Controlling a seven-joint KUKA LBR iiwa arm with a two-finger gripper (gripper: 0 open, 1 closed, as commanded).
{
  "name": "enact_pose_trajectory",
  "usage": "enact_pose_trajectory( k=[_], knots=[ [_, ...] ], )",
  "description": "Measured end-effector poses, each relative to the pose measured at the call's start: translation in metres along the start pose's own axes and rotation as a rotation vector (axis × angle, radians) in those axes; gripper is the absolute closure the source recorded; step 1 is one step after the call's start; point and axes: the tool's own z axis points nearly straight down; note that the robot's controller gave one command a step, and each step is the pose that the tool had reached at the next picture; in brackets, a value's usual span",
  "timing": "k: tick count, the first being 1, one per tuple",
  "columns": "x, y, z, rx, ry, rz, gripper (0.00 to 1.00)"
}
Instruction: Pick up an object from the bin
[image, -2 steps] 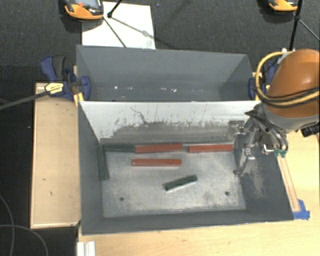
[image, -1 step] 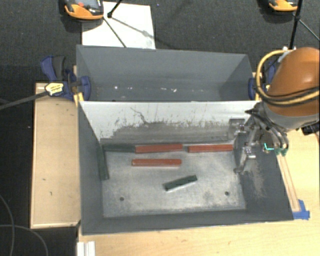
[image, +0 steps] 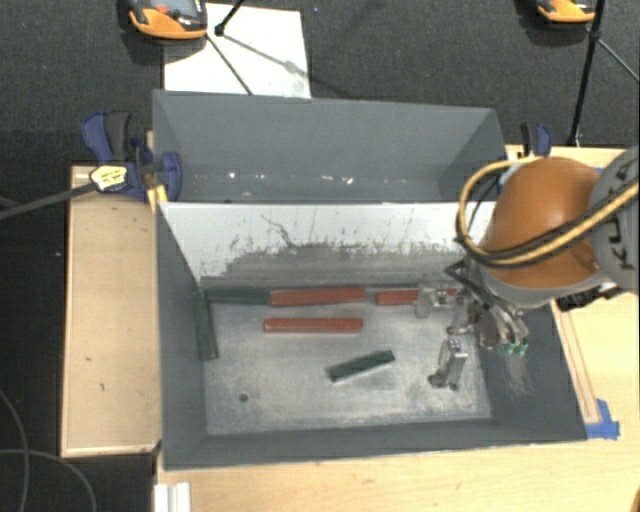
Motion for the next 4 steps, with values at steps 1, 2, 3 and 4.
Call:
enact_pose_trajectory(
  k=[1,2,3,4],
  knots=[
    [-0.023,0.028,0.031,-0.001,0.005,0.028,0.00],
    [-0.048,0.000,0.109,0.000,0.007,0.321,1.00],
    [-0.049,0.000,0.110,0.000,0.004,0.319,0.00],
    [-0.049,0.000,0.110,0.001,0.004,0.318,0.00]
  ],
)
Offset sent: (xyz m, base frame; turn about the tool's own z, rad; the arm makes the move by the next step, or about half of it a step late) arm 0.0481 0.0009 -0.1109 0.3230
